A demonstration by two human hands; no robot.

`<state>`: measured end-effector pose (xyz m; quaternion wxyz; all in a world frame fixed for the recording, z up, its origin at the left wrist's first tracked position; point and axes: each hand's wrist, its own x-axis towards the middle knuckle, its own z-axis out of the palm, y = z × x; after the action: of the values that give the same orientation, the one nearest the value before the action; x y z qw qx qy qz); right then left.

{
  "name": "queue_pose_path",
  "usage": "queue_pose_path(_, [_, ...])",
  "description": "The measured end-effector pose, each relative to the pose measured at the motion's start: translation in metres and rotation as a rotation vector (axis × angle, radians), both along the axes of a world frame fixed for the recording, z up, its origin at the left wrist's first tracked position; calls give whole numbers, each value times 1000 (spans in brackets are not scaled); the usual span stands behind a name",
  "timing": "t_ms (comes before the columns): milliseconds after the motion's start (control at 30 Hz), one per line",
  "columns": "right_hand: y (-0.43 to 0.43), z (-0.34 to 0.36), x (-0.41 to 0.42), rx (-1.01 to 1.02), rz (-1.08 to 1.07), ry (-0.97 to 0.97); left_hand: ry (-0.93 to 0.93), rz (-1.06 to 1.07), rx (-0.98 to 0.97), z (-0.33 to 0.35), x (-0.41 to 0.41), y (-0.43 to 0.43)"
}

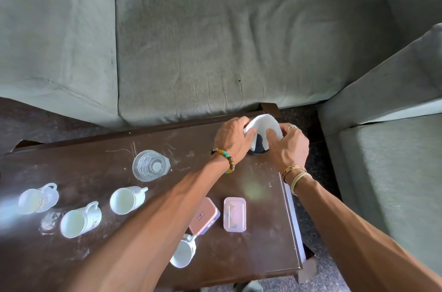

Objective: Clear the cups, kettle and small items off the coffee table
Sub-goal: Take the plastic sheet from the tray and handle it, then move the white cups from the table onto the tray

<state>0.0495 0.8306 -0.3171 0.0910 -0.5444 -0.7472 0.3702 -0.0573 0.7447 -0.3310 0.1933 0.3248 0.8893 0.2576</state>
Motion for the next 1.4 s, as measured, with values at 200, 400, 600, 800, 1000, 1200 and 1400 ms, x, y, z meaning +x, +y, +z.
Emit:
queue_pose_path(200, [-2,-12,2,-43,-1,-65,-10,-31,-24,-11,5,-1])
queue_pose_path(400, [-1,-3,2,-27,-28,-17,-9,-18,26,-5,5,-3])
queue_pose_path(600, [3,-8,-2,-53,26,-110,31,-89,-63,-8,1,2])
queue_pose_path(800, [0,-3,20,-103,66,-95,-12,-75,-96,2,5,-23])
queue_pose_path(1000, [-6,47,54,-27,29,-64,-27,11,-55,55,5,-69])
queue_pose_path(1200, [-20,130,57,87,157,-1,42,38,-28,149,12,-107])
queue_pose_path(1400, [-60,229,54,216,313,100,183,25,-36,255,24,-156])
